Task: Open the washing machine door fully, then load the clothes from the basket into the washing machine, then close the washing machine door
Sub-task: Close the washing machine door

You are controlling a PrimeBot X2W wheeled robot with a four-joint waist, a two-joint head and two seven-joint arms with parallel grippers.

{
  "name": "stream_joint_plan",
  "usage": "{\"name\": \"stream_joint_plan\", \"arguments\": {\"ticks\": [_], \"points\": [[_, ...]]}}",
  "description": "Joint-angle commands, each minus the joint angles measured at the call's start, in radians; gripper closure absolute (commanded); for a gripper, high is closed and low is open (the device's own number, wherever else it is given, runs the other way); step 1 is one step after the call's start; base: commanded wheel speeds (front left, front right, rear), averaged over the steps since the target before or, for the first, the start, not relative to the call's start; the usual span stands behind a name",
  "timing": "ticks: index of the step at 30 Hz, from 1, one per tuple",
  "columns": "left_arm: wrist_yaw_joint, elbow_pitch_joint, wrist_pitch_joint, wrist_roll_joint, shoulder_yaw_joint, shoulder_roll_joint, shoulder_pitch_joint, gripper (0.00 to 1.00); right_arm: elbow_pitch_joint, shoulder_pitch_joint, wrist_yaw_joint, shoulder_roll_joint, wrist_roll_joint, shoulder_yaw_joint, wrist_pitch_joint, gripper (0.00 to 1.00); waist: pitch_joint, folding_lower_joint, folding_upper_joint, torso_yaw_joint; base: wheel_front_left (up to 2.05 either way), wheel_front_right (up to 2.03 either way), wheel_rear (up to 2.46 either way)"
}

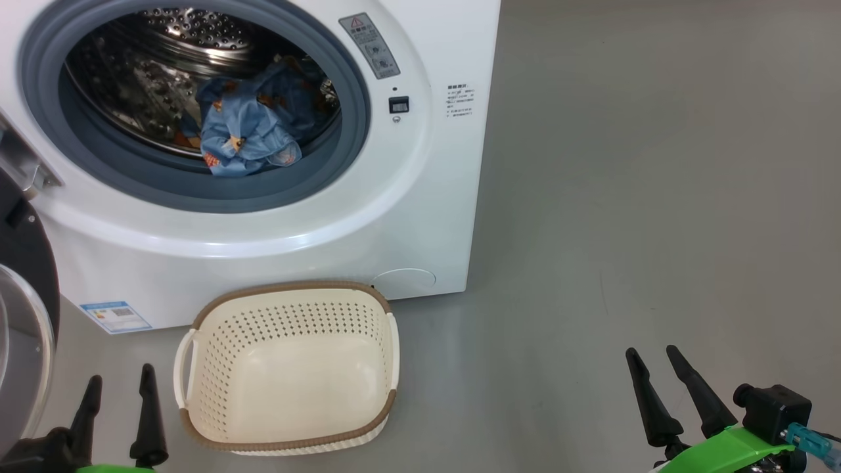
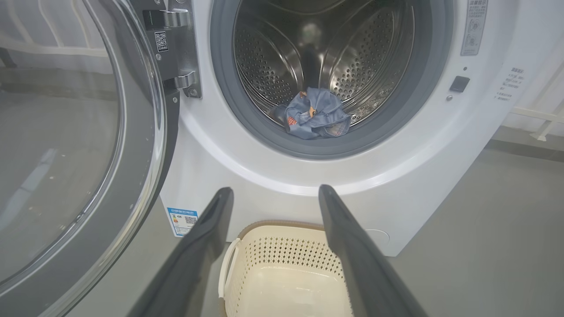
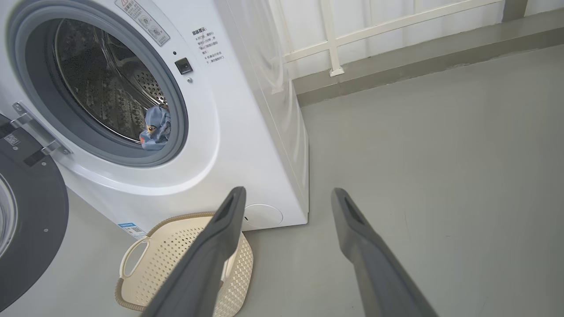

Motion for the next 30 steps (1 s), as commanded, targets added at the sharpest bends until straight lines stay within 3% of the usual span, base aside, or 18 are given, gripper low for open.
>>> {"name": "stream_joint_plan", "arguments": {"ticks": [1, 6, 12, 30], "points": [[-0.002, -0.028, -0.006, -0.002, 0.030, 0.027, -0.009, 0.00, -0.022, -0.011, 0.002, -0.016, 0.005, 0.022, -0.005, 0.00, 0.000, 0.0001, 0.0000, 0.001, 0.00, 0.00, 0.00], [-0.002, -0.022, -0.006, -0.007, 0.027, 0.023, -0.007, 0.00, -0.026, -0.005, 0.002, -0.019, 0.003, 0.019, -0.005, 0.00, -0.002, 0.0001, 0.0000, 0.020, 0.00, 0.00, 0.00], [-0.002, -0.031, -0.006, -0.014, 0.044, 0.005, 0.003, 0.00, -0.030, -0.010, 0.002, -0.022, 0.000, 0.041, -0.005, 0.00, -0.009, 0.0001, 0.0000, 0.092, 0.00, 0.00, 0.00], [-0.002, -0.035, -0.006, -0.010, 0.091, -0.044, 0.042, 0.00, 0.020, -0.133, 0.002, -0.065, 0.021, 0.191, -0.005, 0.00, -0.014, 0.0001, 0.0000, 0.445, 0.00, 0.00, 0.00]]}}
